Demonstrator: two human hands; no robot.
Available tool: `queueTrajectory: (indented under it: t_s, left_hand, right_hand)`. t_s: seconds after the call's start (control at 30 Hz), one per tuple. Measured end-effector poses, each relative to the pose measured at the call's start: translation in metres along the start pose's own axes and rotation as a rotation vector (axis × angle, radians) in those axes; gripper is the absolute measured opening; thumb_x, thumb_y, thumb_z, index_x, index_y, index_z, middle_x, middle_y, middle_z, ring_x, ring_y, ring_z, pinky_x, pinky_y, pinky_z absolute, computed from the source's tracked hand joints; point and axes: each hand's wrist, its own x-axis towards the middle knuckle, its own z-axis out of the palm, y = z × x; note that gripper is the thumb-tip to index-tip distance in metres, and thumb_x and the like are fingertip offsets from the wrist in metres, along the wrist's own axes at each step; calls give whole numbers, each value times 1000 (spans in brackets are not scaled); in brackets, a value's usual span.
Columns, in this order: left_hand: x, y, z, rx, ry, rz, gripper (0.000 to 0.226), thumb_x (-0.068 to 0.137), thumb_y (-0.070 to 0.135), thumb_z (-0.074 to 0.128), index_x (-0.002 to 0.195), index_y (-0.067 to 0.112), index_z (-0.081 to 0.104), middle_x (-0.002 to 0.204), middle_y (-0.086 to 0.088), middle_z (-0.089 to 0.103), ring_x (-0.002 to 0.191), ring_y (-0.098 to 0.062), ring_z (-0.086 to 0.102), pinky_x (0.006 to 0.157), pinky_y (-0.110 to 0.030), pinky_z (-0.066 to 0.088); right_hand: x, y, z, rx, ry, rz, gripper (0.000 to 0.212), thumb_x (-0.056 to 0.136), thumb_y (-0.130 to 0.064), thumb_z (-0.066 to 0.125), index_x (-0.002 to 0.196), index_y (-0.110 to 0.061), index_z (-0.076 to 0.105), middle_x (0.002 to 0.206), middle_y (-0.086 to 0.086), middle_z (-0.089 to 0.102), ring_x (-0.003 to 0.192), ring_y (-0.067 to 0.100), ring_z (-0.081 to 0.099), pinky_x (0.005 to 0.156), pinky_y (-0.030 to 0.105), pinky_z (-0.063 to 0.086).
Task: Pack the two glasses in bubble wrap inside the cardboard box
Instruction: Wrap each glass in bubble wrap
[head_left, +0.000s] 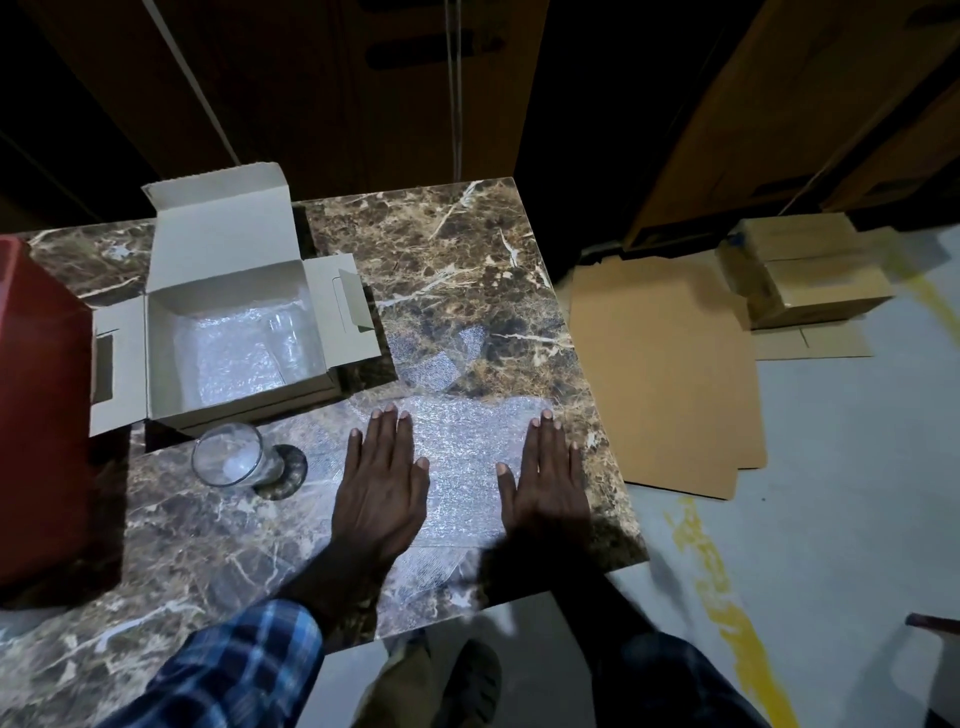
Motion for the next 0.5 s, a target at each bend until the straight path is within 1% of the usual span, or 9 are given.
queueTrajectory:
  t_s: [0.07,0.1,0.17,0.23,0.27,0.33,0.4,0.5]
  left_hand:
    - [-5,9,-3,-15,12,64,59,105,33,28,157,5,23,166,-13,15,155,-24,6,125,-45,1]
    - [-8,14,-2,-17,12,104,58,105,31,30,157,5,24,165,-13,16,155,-24,6,125,-46,3]
    - [-14,23,3,-13,-4,161,57,105,29,29,156,5,26,165,-13,20,155,-24,9,125,-47,7]
    - [-20,25,10,2,-46,185,57,105,30,25,156,5,27,164,-13,21,154,-24,12,124,-49,11]
    - [-22,24,12,13,-66,186,58,104,32,23,156,5,27,164,-13,22,154,-24,13,123,-50,13]
    - [-22,21,11,29,-88,182,60,104,34,23,157,6,26,165,-11,21,154,-22,12,123,-50,14]
    - [-22,16,8,34,-92,170,61,105,38,24,158,9,21,166,-8,17,155,-20,9,124,-48,11]
    - [-20,0,2,24,-90,121,66,105,46,25,160,12,13,168,-6,7,155,-19,0,125,-45,3]
  right_hand:
    - [0,-11,0,5,-28,-62,65,106,-44,27,154,0,28,163,17,21,152,30,21,125,44,12]
    - [-3,-17,2,20,-37,-109,64,106,-41,29,155,0,27,164,16,20,153,28,19,125,45,12]
    - [-10,-25,7,50,-43,-183,59,105,-34,34,154,0,30,163,16,22,153,27,19,123,48,19]
    - [-16,-28,10,64,-56,-203,57,105,-33,36,152,0,35,162,16,25,152,27,22,120,49,26]
    - [-18,-27,10,60,-70,-200,58,105,-34,37,152,-1,36,162,16,26,151,27,23,119,49,28]
    - [-19,-19,9,51,-97,-171,62,104,-41,36,153,-3,35,162,14,27,151,25,25,120,46,27]
    - [-20,-8,4,47,-89,-110,67,104,-49,36,154,-5,34,162,12,27,150,25,26,122,42,24]
    - [-18,3,-4,11,-59,-19,70,104,-53,36,152,-2,36,160,16,30,148,31,30,121,43,26]
